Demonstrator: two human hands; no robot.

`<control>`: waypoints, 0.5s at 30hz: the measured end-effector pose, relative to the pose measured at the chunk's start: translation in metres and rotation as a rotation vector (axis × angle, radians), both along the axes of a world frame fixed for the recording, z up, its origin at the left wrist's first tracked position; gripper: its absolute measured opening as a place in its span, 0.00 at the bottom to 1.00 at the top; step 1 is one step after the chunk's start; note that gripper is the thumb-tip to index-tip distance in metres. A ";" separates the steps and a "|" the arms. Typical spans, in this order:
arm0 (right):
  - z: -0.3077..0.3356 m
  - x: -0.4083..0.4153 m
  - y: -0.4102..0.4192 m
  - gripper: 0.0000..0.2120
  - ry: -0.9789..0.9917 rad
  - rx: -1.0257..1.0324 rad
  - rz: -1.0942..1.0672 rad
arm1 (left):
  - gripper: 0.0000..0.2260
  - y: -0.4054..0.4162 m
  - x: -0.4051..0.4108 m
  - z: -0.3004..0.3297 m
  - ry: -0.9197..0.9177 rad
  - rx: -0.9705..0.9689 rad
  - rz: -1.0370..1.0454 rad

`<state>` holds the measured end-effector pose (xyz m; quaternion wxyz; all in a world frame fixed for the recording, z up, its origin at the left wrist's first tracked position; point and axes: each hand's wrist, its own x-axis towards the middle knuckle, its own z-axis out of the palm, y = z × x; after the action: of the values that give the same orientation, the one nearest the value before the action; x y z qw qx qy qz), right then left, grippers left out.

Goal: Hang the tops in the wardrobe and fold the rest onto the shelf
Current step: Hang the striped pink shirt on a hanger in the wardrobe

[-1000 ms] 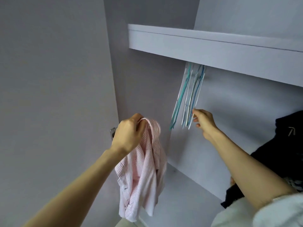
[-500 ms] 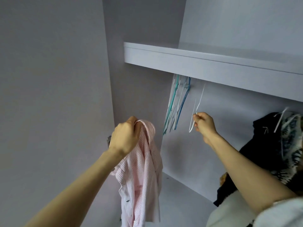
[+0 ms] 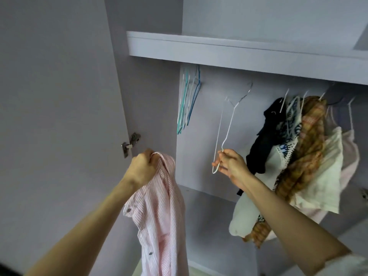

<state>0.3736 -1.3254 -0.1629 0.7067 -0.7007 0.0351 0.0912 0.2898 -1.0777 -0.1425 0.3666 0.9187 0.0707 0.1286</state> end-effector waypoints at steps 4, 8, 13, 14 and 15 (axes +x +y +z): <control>0.000 -0.032 -0.005 0.08 0.230 0.239 0.102 | 0.09 -0.008 -0.017 -0.003 0.019 0.016 -0.022; -0.005 -0.051 -0.010 0.09 0.505 0.350 0.220 | 0.12 -0.007 -0.034 -0.003 0.051 0.016 -0.008; -0.014 -0.066 0.004 0.13 0.548 0.382 0.378 | 0.14 0.001 -0.054 0.000 0.059 -0.004 0.068; -0.017 -0.069 0.007 0.15 0.527 0.357 0.418 | 0.14 0.002 -0.056 0.000 0.062 -0.011 0.082; -0.017 -0.071 0.011 0.15 0.491 0.307 0.456 | 0.13 0.002 -0.058 0.002 0.062 -0.012 0.095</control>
<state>0.3025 -1.3147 -0.1804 0.7356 -0.5338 0.0326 0.4158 0.2314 -1.0755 -0.1409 0.3633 0.9157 0.1262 0.1168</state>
